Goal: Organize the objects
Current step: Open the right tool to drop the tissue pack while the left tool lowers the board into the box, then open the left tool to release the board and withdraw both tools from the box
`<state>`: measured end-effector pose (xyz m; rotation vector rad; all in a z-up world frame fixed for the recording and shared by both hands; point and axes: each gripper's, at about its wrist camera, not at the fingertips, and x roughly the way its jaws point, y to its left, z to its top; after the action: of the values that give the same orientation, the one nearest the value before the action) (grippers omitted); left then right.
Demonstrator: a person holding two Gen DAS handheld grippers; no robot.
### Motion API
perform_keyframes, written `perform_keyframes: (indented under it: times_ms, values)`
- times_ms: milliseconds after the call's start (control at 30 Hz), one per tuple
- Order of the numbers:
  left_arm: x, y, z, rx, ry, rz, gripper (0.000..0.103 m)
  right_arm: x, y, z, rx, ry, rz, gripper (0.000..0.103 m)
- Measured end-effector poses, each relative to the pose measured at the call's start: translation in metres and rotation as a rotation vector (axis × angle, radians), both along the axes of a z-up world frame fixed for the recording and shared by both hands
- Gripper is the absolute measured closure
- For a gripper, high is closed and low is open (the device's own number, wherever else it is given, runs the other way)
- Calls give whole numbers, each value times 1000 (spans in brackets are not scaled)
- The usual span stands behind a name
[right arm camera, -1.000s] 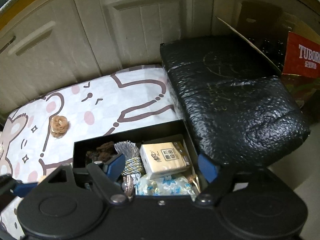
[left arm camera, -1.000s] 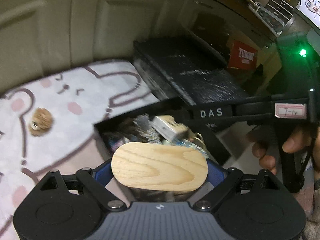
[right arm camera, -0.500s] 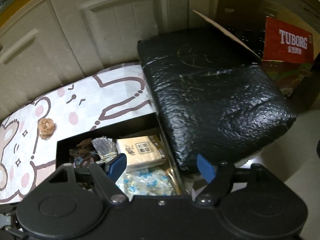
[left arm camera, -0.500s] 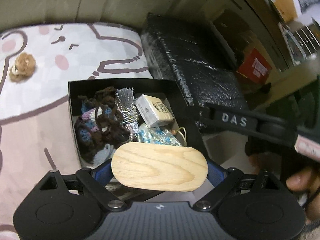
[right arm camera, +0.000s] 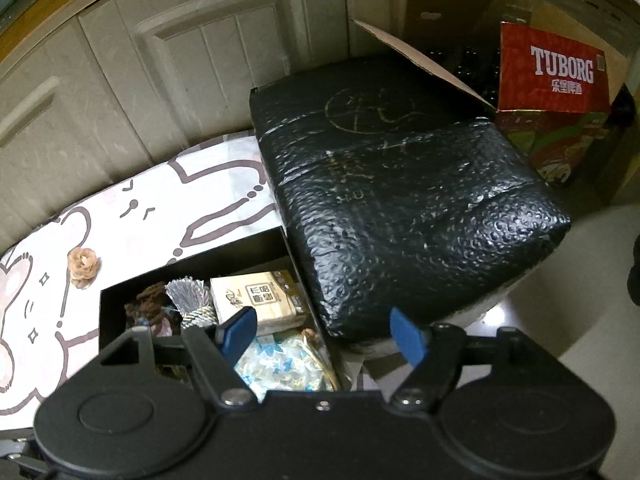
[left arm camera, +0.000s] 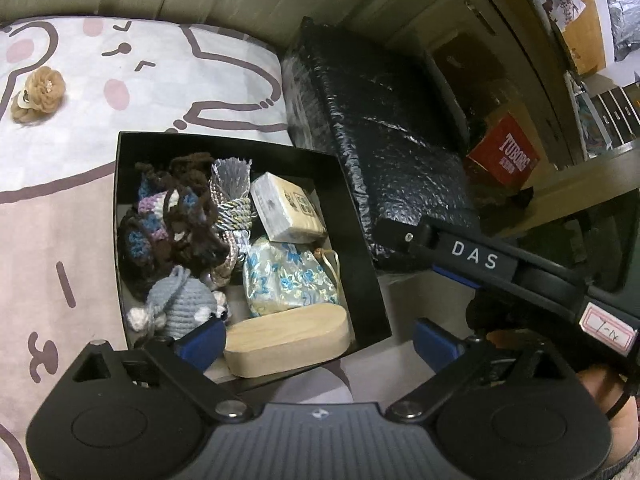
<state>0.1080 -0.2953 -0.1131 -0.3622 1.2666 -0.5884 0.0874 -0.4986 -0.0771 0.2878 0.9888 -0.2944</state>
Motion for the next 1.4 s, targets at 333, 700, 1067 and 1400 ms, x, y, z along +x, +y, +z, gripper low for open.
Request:
perform_keyframes:
  times_ms: [333,700,1067,1400]
  values:
    - [-2,7,9,39,-42,-37,5,-5,5,0,-9,36,30,36]
    - [5,33,21,58,-93,-9,7,-20,16,-14,157,131,115,67]
    - [10,45,20,70,-95,6,7,-15,44,-37,-2,238,218,84]
    - [14,51,17,89,-95,9,7,-9,55,-41,-13,256,255,83]
